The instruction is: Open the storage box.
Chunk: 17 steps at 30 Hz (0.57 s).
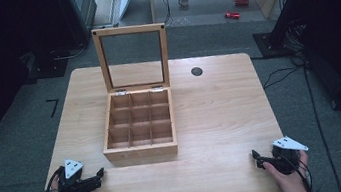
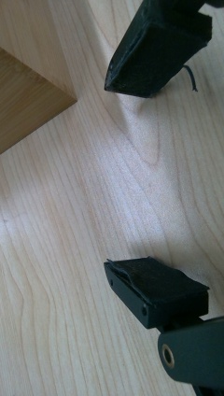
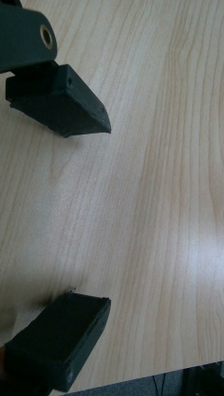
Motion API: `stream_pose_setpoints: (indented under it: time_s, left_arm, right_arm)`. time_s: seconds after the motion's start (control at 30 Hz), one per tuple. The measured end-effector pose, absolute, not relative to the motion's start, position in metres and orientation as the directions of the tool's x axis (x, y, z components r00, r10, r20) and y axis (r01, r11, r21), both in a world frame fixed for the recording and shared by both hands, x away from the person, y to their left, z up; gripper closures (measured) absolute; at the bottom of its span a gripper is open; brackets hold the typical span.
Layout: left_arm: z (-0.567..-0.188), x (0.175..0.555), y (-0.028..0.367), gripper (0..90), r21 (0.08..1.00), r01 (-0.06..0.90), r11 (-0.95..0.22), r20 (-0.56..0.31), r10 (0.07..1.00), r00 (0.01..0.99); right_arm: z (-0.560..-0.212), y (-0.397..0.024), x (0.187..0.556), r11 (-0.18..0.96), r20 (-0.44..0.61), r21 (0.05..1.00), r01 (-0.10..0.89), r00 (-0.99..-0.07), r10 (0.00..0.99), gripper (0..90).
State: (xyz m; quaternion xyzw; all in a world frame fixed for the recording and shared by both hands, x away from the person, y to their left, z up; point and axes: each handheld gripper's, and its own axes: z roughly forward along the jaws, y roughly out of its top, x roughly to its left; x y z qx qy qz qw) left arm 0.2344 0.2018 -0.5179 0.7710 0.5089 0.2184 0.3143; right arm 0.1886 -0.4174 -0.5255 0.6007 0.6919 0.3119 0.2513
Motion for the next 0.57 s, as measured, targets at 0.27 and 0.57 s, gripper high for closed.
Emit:
stream_pose_setpoints:
  time_s: [0.27, 0.57]
  left_arm:
    - [-0.5178, 0.2345, 0.2019, 12.8, 0.707, 0.647, -0.285, 0.017, 0.922, 0.388]
    - [-0.5178, 0.2349, 0.2017, 13.5, 0.708, 0.647, -0.284, 0.016, 0.922, 0.387]
  right_arm:
    - [-0.5255, -0.4166, 0.1883, 0.076, 0.028, 0.733, 0.676, -0.143, 0.989, 12.9]
    - [-0.5254, -0.4159, 0.188, 0.07, 0.031, 0.732, 0.678, -0.136, 0.99, 12.9]
